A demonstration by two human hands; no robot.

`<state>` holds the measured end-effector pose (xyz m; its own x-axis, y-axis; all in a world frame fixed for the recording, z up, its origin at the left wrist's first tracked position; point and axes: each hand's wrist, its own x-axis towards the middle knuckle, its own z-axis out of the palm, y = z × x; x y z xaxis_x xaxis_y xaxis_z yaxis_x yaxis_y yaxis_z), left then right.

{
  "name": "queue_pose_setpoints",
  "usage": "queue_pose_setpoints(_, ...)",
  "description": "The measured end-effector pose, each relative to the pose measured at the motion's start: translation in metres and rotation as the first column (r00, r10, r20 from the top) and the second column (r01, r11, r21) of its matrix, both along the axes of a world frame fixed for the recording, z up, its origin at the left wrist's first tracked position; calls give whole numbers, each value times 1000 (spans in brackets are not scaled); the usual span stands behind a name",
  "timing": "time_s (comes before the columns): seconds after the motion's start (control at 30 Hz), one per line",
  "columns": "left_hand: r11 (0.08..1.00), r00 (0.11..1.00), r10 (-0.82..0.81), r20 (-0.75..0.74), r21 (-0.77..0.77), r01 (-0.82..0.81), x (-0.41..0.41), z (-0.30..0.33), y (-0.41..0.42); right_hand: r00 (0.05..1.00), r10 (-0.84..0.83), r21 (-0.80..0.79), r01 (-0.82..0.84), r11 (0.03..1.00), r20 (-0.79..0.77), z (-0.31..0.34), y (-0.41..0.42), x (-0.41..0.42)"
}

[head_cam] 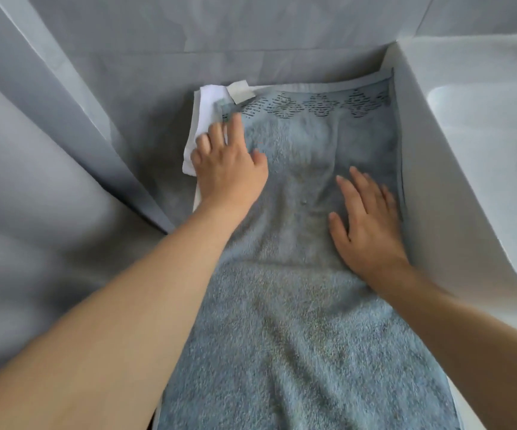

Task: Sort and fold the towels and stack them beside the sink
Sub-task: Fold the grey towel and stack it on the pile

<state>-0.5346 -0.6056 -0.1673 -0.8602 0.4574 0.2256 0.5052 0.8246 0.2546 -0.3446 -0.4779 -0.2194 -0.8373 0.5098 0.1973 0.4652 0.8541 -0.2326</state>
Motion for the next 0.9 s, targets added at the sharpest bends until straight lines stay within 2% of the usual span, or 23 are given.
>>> queue_pose_setpoints(0.1,974,961,205,188,54,-218,-35,16,31,1000,-10,-12,10,1000,-18,0,-1,-1)
queue_pose_setpoints(0.17,952,908,263,327,66,-300,-58,27,43,1000,1,-15,0,1000,26,2,-1,-1)
queue_pose_setpoints(0.23,959,892,256,371,18,-282,-75,35,47,997,5,-39,-2,999,81,2,1,-1)
queue_pose_setpoints(0.33,967,882,252,397,-142,-212,-85,41,48,990,-1,-51,8,999,143,3,3,-2)
queue_pose_setpoints(0.37,967,878,250,409,-154,-203,-87,40,50,987,0,-51,8,999,160,3,3,-2)
queue_pose_setpoints(0.43,974,880,226,418,-78,-213,-90,41,54,983,10,-59,1,998,183,4,4,-3)
queue_pose_setpoints(0.53,945,918,236,318,143,-293,-95,50,64,981,18,-59,-6,998,193,5,3,-3)
queue_pose_setpoints(0.6,922,939,274,209,219,-318,-102,57,69,980,16,-55,-6,998,196,6,3,-4)
queue_pose_setpoints(0.67,939,953,260,154,189,-287,-110,50,67,980,20,-52,-10,999,198,4,4,-4)
queue_pose_setpoints(0.77,956,941,265,210,67,-284,-116,21,57,977,20,-47,-10,999,210,3,5,-4)
queue_pose_setpoints(0.8,958,946,276,173,31,-285,-112,14,55,977,18,-47,-8,999,214,2,5,-4)
queue_pose_setpoints(0.83,966,963,258,76,3,-259,-105,11,56,976,17,-47,-7,999,217,2,5,-4)
queue_pose_setpoints(0.9,994,982,106,-154,-9,-109,-90,15,67,976,11,-42,-2,999,216,2,5,-4)
